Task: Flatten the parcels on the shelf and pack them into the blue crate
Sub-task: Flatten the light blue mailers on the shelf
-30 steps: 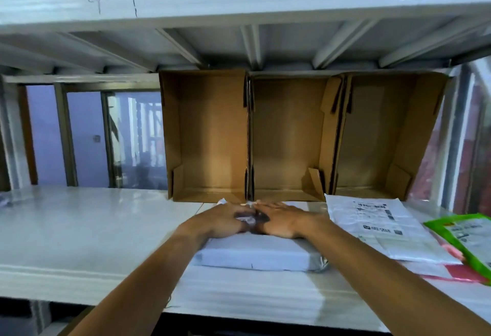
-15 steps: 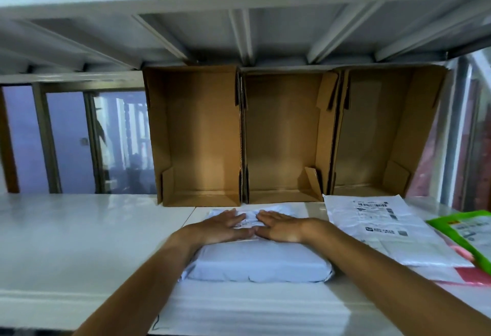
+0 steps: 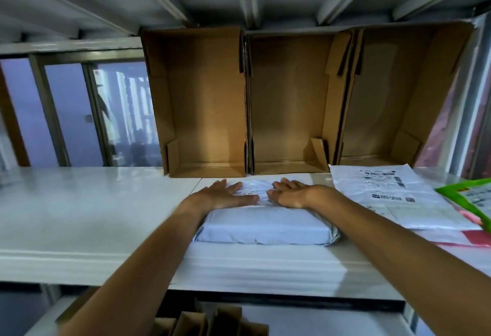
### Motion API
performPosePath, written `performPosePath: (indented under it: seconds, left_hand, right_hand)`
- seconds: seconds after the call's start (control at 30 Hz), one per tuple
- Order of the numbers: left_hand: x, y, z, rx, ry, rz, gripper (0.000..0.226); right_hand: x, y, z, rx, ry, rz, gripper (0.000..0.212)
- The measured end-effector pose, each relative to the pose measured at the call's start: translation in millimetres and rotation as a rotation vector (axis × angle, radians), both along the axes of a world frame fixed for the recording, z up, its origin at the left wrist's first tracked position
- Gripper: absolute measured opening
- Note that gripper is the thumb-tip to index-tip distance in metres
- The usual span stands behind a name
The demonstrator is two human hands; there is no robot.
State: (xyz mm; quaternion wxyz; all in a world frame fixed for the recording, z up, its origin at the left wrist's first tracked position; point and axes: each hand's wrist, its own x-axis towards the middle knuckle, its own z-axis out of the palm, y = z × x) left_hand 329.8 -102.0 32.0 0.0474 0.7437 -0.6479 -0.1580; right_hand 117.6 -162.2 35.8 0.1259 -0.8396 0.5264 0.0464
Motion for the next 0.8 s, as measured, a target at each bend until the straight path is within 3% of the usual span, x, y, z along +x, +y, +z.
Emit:
performPosePath:
  seconds: [0.17,0.27,0.33,0.4,0.5,0.63,0.8]
  left_hand:
    - [-2.9,8.4,9.0,-0.004,-0.025,-0.009,0.111]
    - [-7.5,25.7,30.4,-0.081,-0.026,-0.082,0.084]
    - [-15.8,45.8,47.2,-0.158,0.106,-0.137,0.059]
    - [-24.2,66.7,56.3,-0.230,0.207,-0.198,0.053]
    - [-36.7,97.3,48.4,-0.318,0.202,-0.259,0.049]
    - [-52.1,114.6,18.4,-0.324,0.023,-0.234,0.037]
    - [-64.8,118.1,4.5,-0.471,-0.442,-0.184,0.034]
  right_hand:
    - [0.3,11.0,8.2,-0.028,0.034,-0.007,0.067]
    - [1.1,22.0,15.9,-0.145,0.022,0.033,0.063]
    - [-1.4,36.4,27.7,-0.209,-0.081,0.065,0.062]
    - [-6.1,53.6,39.5,-0.163,-0.249,0.089,0.057]
    - [-11.0,89.6,52.1,-0.057,-0.267,0.125,0.065]
    - [-9.8,116.3,32.2,-0.183,-0.087,0.186,0.052]
    - [-11.4,130.6,9.2,-0.471,-0.043,0.248,0.039]
